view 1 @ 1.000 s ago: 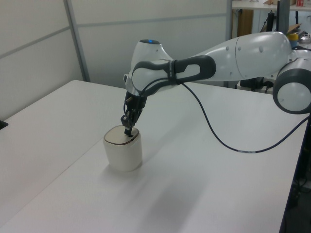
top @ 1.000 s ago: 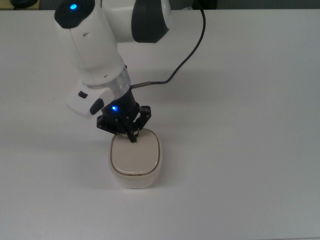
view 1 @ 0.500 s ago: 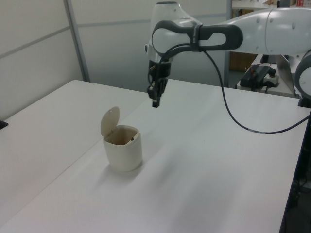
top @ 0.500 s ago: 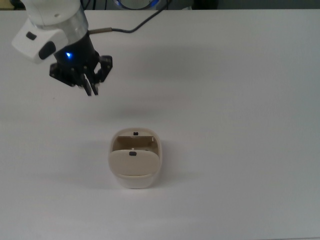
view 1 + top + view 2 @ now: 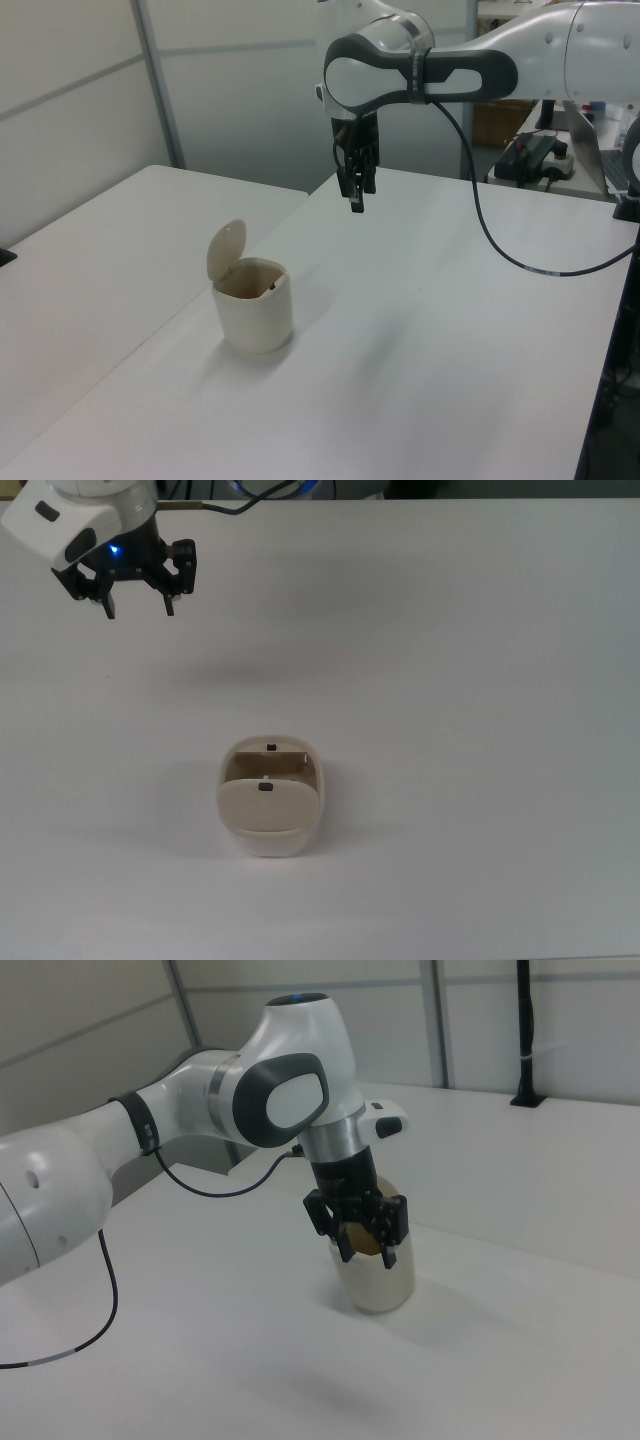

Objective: Open the trash can

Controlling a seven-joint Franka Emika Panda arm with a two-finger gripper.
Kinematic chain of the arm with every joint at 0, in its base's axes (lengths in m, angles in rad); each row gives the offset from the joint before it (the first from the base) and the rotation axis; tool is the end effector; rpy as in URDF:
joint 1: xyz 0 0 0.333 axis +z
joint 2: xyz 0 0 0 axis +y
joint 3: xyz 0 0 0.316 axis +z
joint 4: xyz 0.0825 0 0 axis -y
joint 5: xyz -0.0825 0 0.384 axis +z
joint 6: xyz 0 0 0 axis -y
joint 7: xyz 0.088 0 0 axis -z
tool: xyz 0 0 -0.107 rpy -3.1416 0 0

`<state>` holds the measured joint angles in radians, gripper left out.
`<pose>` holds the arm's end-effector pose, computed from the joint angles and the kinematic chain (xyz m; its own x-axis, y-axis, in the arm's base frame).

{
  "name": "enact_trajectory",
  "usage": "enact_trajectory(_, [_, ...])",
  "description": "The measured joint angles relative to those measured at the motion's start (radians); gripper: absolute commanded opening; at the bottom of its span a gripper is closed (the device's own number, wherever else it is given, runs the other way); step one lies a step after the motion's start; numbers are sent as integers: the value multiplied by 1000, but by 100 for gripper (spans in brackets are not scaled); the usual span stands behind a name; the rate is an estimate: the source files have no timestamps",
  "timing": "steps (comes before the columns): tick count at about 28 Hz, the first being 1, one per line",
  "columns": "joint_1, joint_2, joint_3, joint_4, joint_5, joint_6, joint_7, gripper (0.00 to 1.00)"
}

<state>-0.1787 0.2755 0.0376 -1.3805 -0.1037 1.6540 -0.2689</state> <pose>0.6345 -0.1037 0.5575 0.9907 0.1335 -0.0268 0.1353 -0.9868 0.0891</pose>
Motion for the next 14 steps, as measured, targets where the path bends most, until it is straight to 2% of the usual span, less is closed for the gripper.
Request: enact_trajectory(14, [0, 0, -1, -11, -1, -2, 0, 100])
